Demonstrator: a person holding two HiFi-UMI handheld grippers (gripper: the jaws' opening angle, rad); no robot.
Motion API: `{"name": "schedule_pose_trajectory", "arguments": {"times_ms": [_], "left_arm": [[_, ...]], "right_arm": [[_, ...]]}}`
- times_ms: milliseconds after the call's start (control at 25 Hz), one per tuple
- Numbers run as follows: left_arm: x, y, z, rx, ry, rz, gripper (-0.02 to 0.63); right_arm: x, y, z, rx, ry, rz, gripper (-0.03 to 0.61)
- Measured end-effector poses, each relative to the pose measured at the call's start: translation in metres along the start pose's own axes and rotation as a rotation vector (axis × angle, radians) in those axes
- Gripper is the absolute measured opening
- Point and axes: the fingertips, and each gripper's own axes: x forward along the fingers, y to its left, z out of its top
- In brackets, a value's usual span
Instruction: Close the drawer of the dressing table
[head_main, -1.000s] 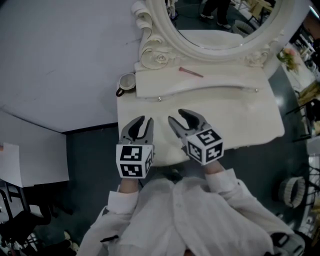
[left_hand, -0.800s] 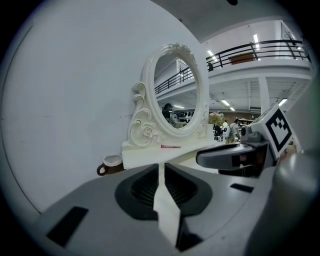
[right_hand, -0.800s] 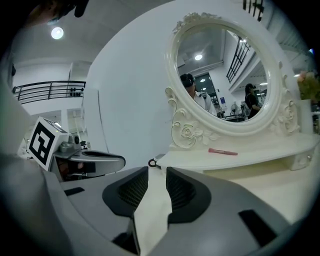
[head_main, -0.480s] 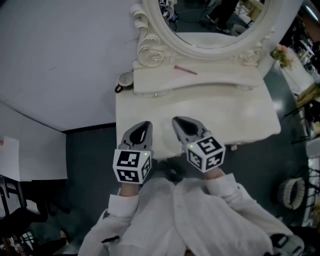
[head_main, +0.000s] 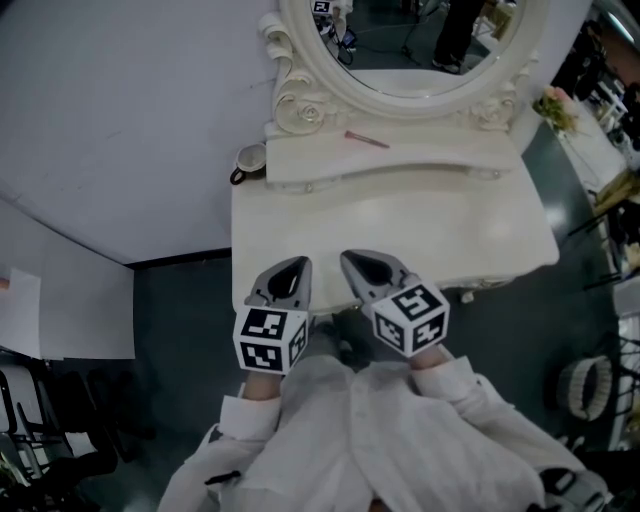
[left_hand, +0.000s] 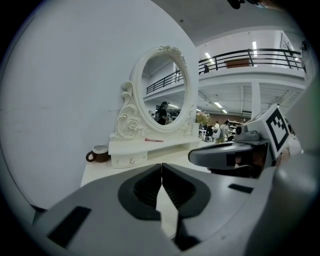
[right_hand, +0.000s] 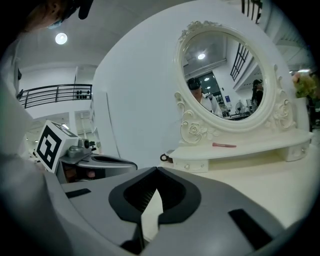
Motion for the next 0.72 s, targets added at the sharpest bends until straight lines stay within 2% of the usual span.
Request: {"name": "schedule_pose_trajectory", "arguments": {"times_ms": [520,720], "left_arm": [[0.002,-0.014,-0.023,-0.009,0.066,-0.016,0.008],[0.002,-0.015,-0.027,-0.022,0.076,-0.016,0.008]], "right_arm": [[-0.007,0.005,-0.020,0.038,0.040,0.036,0.008],[-0.003,0.009,-0.025,0.083,0.049,0.064,0.006]]}}
